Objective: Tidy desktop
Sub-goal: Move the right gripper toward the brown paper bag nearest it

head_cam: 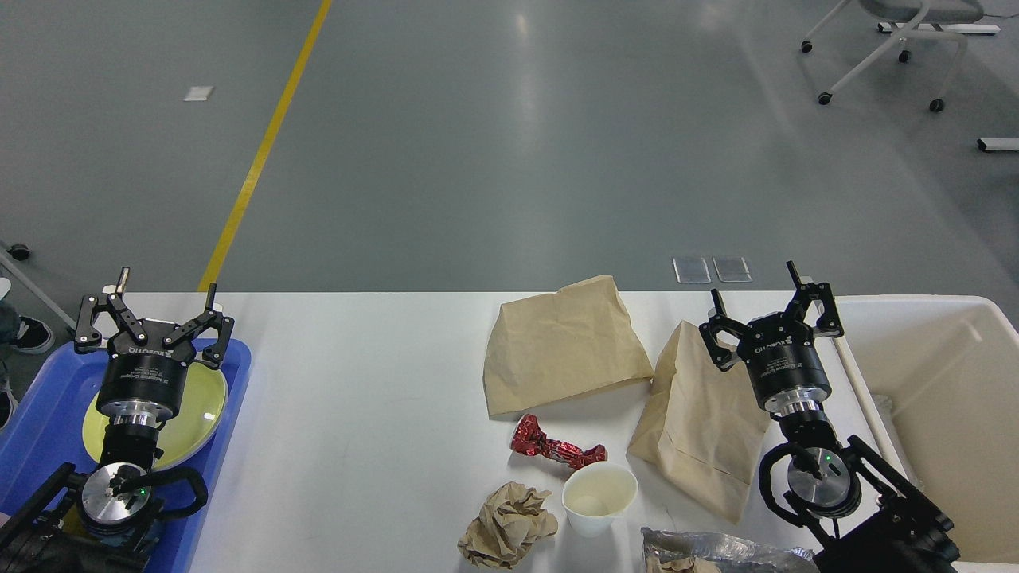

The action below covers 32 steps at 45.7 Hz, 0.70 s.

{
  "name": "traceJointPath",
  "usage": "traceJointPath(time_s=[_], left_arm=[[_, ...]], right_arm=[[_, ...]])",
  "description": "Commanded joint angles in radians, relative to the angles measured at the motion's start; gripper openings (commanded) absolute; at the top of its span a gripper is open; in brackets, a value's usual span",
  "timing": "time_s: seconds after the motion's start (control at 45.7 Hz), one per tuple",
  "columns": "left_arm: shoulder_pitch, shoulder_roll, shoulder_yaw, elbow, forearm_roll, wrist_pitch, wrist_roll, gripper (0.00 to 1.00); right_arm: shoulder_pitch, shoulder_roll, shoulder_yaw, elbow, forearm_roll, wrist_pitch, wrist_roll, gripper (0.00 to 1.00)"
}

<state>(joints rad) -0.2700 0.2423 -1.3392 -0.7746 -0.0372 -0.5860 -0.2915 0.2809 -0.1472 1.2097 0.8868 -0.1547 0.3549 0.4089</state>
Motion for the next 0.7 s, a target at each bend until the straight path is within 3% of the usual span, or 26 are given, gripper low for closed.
traceJointPath(time_s=[0.0,0.284,0.459,0.678], left_arm=[[0.000,0.000,0.000,0.000,0.000,0.000,0.000,0.96],[0.000,0.000,0.000,0.000,0.000,0.000,0.000,0.96],[0.000,0.000,0.000,0.000,-0.001,0.000,0.000,0.96],[0.000,0.000,0.000,0.000,0.000,0.000,0.000,0.96]], right_arm=[[0.006,-0.008,-0.025,-0.020,-0.006,-0.008,0.004,1.00],[-0.002,-0.058,-0.059,-0.008,0.000,-0.014,0.011,1.00],[-0.003,-0.075,-0.076,0.001,-0.019,-0.123,0.008,1.00],[-0.002,-0.103,-0.075,0.018,-0.016,-0.117,0.013,1.00]])
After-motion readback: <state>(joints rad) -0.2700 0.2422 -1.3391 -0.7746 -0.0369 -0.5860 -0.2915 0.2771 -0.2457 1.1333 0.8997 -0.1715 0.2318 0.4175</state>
